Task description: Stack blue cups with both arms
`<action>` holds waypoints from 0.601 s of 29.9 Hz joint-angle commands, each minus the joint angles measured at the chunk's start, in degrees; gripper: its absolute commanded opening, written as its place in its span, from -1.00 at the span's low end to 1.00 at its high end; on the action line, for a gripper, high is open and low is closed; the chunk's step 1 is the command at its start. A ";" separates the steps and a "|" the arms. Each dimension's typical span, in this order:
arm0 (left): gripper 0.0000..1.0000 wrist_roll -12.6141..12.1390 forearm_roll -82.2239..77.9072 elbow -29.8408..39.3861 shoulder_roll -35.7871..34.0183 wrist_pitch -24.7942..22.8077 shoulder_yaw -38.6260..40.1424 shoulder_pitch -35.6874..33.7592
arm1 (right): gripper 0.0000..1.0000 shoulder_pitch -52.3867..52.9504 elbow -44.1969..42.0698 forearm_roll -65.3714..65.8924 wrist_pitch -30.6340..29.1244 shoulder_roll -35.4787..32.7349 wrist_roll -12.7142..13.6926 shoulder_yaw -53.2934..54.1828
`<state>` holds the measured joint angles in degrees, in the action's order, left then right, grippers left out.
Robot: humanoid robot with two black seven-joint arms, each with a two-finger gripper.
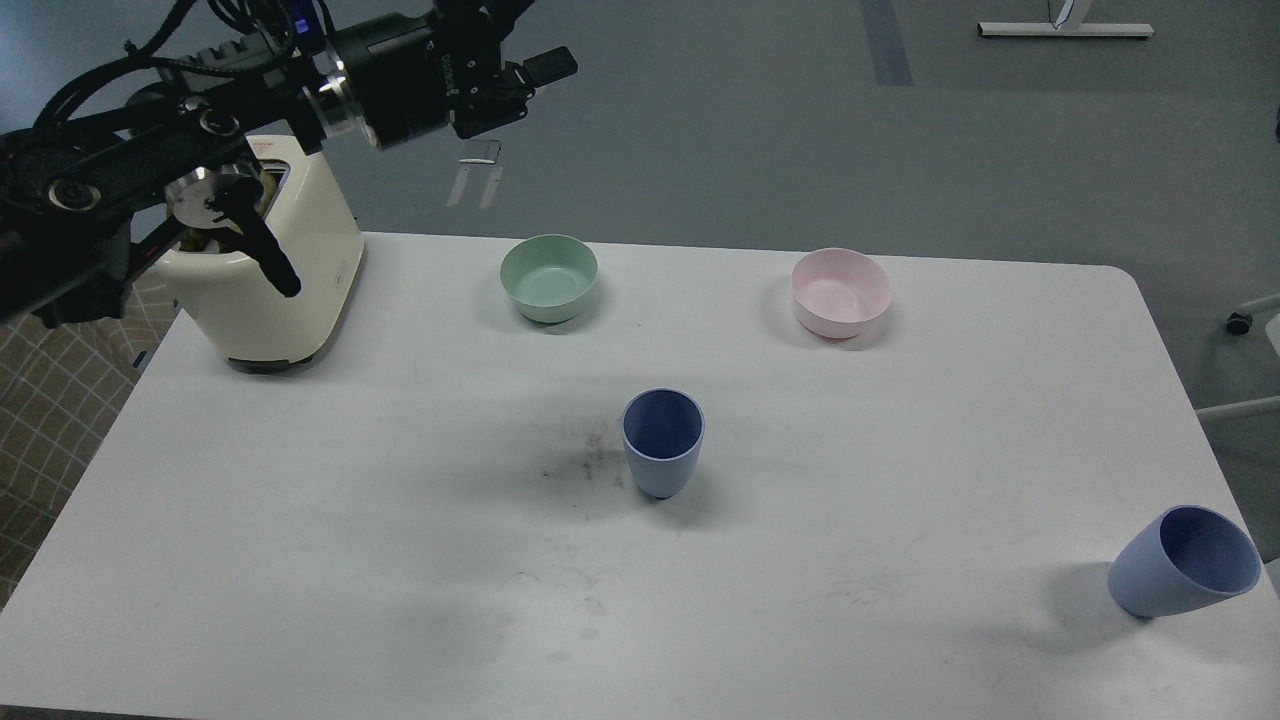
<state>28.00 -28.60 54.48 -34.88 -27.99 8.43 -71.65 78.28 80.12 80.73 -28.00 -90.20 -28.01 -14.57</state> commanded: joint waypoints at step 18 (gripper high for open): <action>0.87 0.00 -0.14 0.27 1.49 -0.01 1.68 4.33 | 0.88 -0.58 1.62 0.04 1.28 1.34 0.01 -11.53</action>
<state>28.00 -28.75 54.64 -33.32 -28.00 10.06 -67.88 77.77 82.17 81.03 -26.91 -90.39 -28.00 -25.75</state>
